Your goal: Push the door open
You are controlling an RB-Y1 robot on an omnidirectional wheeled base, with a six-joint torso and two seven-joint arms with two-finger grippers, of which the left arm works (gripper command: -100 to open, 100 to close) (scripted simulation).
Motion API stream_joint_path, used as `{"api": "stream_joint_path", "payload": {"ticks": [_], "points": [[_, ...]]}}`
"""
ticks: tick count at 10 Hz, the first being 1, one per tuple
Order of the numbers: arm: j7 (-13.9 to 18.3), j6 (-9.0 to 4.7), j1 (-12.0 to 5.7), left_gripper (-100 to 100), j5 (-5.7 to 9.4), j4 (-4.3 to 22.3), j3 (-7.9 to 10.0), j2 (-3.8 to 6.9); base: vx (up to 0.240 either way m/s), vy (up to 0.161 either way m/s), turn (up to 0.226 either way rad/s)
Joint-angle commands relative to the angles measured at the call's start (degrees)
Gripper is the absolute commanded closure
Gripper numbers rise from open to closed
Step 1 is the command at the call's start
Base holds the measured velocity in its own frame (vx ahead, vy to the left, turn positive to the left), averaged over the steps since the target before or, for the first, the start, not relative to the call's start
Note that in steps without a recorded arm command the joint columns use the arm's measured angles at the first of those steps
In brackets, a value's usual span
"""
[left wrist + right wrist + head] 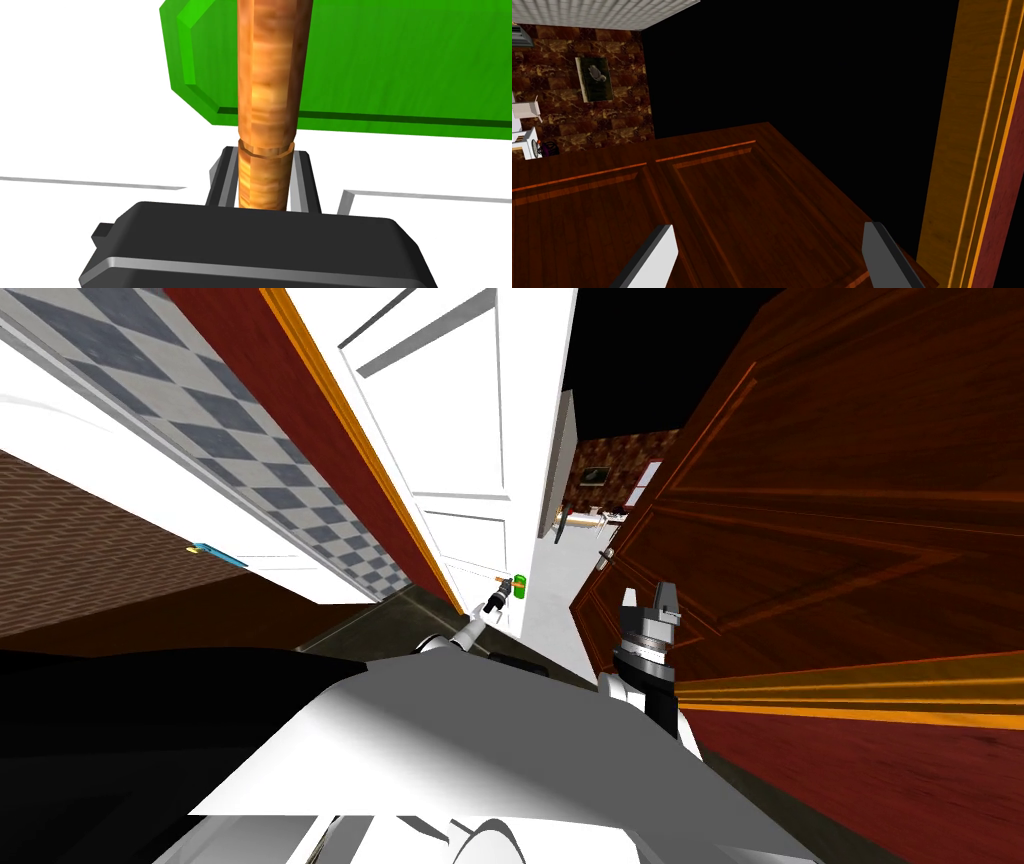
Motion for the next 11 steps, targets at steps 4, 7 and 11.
{"api": "stream_joint_path", "payload": {"ticks": [4,7,11], "points": [[-1.05,-0.28,-0.60,100,0.74,0.09,3.37,1.47,0.192,-0.113,0.063],[-1.47,-0.26,-0.61,100,1.04,0.20,4.69,1.86,0.100,-0.064,0.024],[-2.39,-0.23,-0.64,100,1.70,0.45,7.58,2.58,0.144,-0.129,0.087]]}}
